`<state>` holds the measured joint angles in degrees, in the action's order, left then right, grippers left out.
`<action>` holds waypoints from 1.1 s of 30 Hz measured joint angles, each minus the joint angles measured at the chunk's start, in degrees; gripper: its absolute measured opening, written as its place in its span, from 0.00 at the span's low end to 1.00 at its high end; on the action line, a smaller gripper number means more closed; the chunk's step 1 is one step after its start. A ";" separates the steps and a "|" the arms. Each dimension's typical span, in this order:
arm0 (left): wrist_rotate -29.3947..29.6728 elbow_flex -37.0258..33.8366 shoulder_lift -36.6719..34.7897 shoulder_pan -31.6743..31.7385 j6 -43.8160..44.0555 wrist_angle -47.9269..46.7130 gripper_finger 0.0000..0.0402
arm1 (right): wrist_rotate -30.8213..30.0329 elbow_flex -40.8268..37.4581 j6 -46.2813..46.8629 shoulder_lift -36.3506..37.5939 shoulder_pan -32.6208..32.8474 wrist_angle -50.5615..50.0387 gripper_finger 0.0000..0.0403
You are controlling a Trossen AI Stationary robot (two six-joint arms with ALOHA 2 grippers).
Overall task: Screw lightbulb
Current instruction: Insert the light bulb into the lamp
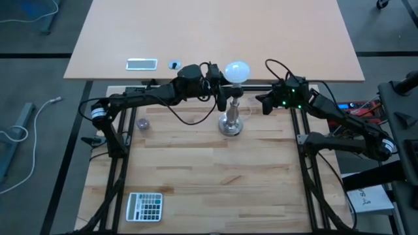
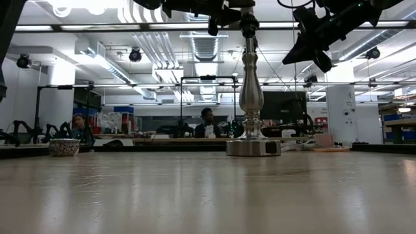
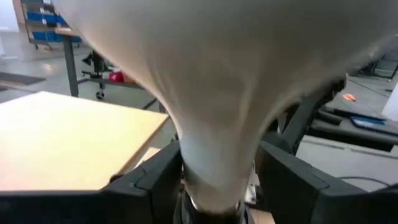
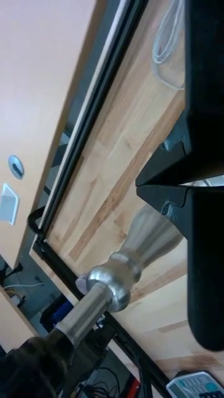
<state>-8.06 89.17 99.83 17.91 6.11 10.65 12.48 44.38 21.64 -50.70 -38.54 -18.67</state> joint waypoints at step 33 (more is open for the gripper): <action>0.01 -0.05 0.00 -0.11 0.42 -0.25 0.37 | 17.57 25.75 -11.83 -12.55 0.31 5.05 0.51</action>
<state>-8.05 89.12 99.83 17.80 6.52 10.39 30.05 70.13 9.82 -63.24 -38.24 -13.63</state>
